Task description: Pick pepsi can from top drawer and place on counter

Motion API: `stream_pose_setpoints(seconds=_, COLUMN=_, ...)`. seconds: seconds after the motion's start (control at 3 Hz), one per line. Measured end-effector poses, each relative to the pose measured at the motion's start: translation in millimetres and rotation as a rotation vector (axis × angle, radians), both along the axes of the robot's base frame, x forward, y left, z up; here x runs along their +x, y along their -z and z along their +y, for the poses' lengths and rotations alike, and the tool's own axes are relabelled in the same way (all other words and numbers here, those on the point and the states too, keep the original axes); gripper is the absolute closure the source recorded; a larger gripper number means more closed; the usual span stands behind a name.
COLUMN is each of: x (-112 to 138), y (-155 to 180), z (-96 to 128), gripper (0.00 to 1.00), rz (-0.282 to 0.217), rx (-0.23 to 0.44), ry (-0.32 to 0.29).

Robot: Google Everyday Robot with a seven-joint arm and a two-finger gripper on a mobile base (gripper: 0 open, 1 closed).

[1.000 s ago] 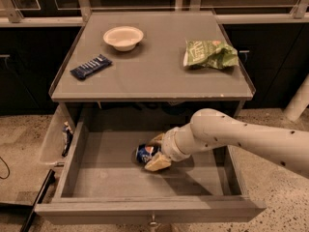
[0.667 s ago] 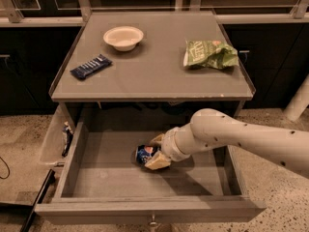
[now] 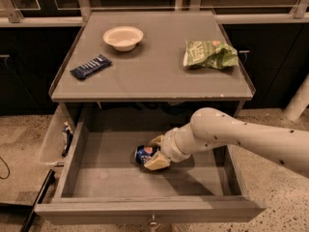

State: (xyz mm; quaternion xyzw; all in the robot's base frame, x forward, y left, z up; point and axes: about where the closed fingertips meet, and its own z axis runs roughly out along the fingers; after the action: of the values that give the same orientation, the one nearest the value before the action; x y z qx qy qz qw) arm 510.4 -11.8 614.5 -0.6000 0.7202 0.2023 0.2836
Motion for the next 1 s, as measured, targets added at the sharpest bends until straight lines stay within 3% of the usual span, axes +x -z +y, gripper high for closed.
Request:
stream_pose_setpoints(seconds=0.33, x=-10, y=-21, z=-1, gripper=1.0, rz=0.023, rx=0.034, ry=-0.012)
stream_pose_setpoints(seconds=1.0, x=-26, y=-119, z=-29, gripper=1.0, rz=-0.048, rx=0.071, ry=-0.019)
